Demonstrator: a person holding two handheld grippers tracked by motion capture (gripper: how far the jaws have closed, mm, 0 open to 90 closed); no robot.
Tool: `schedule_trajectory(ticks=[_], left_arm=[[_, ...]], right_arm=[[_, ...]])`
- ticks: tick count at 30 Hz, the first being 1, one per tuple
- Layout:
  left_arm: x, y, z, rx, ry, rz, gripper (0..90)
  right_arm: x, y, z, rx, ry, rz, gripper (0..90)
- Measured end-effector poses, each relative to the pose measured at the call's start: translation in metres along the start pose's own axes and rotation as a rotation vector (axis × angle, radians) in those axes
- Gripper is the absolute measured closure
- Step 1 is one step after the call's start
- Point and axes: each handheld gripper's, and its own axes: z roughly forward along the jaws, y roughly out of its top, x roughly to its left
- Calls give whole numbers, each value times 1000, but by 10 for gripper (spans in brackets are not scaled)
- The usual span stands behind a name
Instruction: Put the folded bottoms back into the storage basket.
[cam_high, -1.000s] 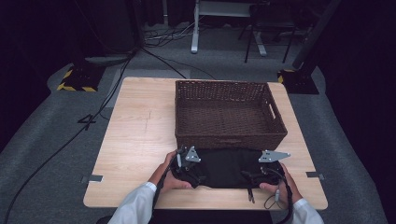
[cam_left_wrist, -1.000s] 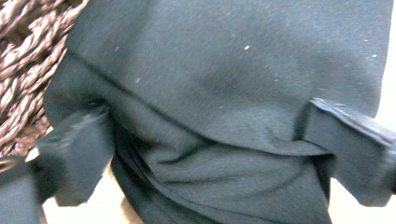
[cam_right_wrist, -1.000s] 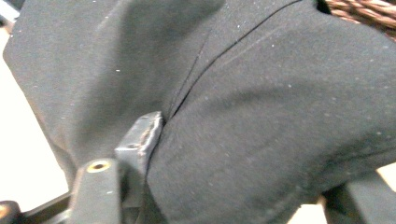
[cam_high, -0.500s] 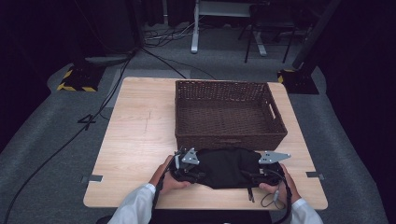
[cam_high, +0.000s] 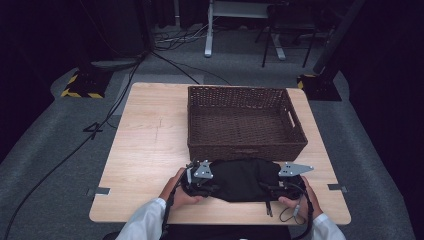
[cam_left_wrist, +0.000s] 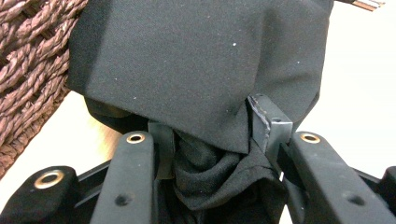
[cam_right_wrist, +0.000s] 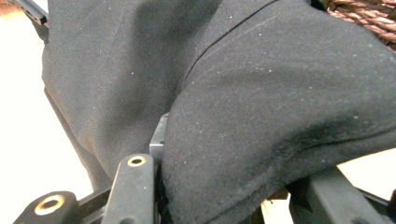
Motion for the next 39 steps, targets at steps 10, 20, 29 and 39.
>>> schedule_trajectory(ticks=[10,20,29,39], left_arm=[[-1,2,-4,-10,4,5,617],[-5,9,-10,-28,23,40,622],[-12,29,-25,-47,32,92,633],[-13,31,-41,-81,38,91,655]], right_arm=[[2,1,-2,1,-11,-8,579],[8,5,-9,-4,-29,-36,578],[23,19,-15,14,-40,-91,579],[20,25,-32,-48,-41,-44,601]])
